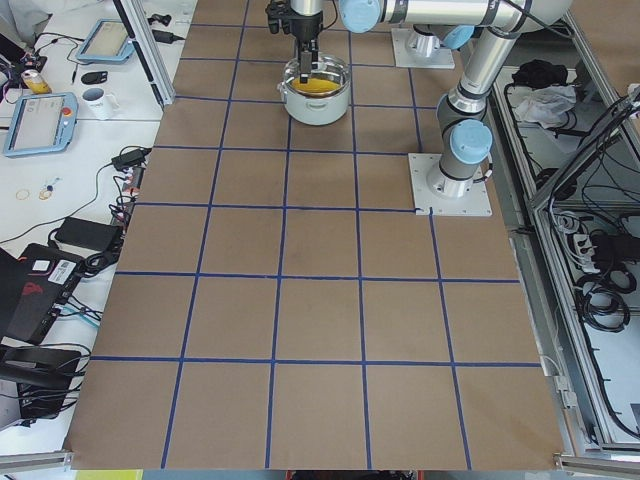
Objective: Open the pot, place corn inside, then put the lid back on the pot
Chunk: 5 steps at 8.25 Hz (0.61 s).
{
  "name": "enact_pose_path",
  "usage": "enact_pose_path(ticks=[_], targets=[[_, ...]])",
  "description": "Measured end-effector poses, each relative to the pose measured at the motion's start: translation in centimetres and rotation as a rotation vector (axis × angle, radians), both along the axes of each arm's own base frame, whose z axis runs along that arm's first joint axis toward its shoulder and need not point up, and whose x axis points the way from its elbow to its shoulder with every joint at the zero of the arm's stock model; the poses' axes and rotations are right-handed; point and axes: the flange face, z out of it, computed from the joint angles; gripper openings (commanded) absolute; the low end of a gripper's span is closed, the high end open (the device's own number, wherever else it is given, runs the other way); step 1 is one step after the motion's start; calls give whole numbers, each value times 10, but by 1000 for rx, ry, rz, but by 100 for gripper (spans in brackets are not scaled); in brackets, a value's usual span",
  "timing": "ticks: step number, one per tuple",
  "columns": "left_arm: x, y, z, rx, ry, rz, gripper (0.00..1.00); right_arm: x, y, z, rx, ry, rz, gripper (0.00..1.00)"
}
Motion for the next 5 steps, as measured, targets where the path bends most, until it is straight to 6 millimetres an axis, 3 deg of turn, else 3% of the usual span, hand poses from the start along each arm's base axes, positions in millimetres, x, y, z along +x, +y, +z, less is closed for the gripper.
enact_pose_path(ticks=[4,5], targets=[[0,0,-1,3,0,0,100,-1,-1,-1,-2,3,-2,1],[0,-1,-2,4,0,0,100,-2,-2,-1,-2,4,-4,5]])
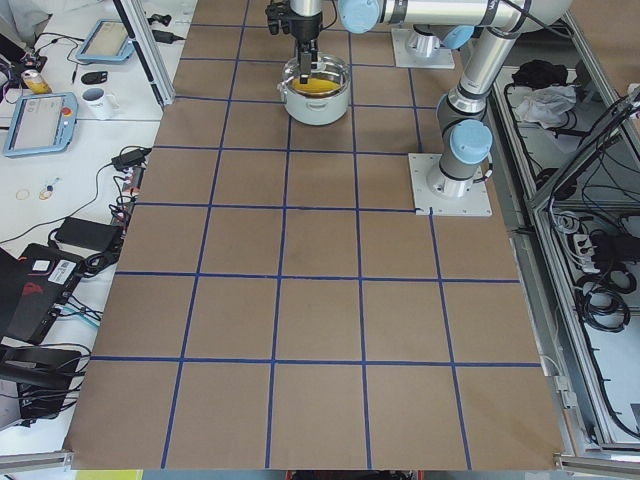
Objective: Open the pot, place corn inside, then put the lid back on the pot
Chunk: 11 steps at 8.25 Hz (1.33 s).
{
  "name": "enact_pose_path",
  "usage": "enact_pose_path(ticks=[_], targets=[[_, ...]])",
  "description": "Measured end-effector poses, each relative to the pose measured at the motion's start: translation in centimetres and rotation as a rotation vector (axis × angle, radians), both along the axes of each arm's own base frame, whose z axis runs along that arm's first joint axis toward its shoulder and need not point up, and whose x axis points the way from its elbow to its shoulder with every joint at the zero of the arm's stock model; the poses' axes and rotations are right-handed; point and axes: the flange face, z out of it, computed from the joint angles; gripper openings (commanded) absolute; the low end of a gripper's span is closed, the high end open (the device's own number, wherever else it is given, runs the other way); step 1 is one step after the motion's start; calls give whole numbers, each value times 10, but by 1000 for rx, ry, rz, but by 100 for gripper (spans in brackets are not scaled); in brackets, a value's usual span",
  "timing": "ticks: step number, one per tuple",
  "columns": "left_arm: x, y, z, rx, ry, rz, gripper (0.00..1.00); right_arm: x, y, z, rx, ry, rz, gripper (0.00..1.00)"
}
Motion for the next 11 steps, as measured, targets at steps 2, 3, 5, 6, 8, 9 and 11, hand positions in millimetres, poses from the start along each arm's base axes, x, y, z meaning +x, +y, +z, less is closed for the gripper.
enact_pose_path(ticks=[2,3,5,6,8,9,11], targets=[[0,0,-1,2,0,0,100,0,0,0,0,1,-3,20],[0,0,-1,2,0,0,100,0,0,0,-1,2,-3,35],[0,0,-1,2,0,0,100,-1,0,-1,-1,7,-4,48],[0,0,-1,2,0,0,100,-1,-1,-1,-1,8,-5,48],[0,0,-1,2,0,0,100,-1,-1,-1,-1,8,-8,58],[0,-1,-1,2,0,0,100,-1,-1,-1,-1,7,-8,64],[0,-1,-2,4,0,0,100,-1,-1,-1,-2,8,-7,71]])
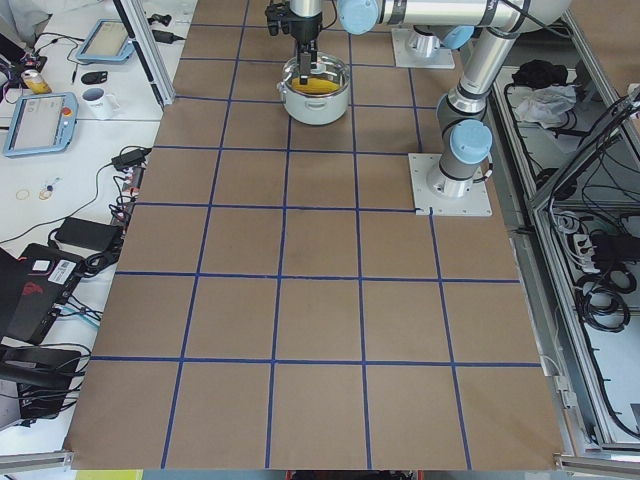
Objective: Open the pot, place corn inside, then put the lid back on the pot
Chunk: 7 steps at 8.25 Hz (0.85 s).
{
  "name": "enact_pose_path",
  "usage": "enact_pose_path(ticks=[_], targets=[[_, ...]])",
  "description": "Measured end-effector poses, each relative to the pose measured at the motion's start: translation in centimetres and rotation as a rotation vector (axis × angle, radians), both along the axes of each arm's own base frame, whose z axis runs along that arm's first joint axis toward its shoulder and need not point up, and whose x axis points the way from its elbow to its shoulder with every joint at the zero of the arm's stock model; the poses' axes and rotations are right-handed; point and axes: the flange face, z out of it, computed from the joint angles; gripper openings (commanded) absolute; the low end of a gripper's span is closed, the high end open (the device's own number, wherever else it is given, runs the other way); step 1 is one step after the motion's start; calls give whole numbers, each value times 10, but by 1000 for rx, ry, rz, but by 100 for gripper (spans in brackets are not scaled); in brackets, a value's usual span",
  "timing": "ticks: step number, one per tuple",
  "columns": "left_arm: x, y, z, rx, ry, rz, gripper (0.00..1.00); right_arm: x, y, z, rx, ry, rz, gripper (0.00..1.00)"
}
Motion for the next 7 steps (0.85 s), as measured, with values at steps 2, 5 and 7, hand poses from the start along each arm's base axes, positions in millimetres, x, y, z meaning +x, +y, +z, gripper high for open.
enact_pose_path(ticks=[2,5,7], targets=[[0,-1,-1,1,1,0,100,0,0,0,0,1,0,81],[0,-1,-1,1,1,0,100,-10,-11,11,-51,-1,-8,94],[0,-1,-1,1,0,0,100,-50,-31,50,-122,-13,-5,100]])
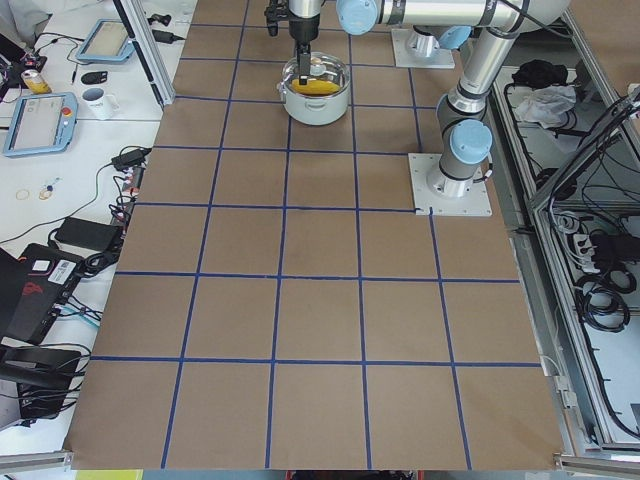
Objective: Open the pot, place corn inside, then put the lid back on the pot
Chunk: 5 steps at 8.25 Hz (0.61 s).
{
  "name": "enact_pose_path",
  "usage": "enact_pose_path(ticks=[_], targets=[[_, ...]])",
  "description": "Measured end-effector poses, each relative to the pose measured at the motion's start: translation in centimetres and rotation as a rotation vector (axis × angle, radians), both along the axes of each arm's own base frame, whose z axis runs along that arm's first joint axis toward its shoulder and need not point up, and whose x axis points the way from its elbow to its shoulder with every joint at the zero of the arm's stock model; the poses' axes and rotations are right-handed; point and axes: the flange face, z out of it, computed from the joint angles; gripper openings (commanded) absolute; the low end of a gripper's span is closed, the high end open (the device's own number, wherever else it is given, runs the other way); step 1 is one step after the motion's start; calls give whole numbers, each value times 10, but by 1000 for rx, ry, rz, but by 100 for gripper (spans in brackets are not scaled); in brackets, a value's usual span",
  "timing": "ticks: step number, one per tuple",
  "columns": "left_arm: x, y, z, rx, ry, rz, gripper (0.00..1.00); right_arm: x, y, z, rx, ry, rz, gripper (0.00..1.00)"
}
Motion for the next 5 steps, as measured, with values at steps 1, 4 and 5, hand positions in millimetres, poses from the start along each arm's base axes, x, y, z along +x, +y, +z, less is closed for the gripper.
enact_pose_path(ticks=[1,4,5], targets=[[0,0,0,-1,0,0,100,-32,-5,30,-28,4,34,100],[0,-1,-1,0,0,0,100,-142,10,112,-29,40,128,100],[0,-1,-1,0,0,0,100,-161,15,121,-22,51,130,100]])
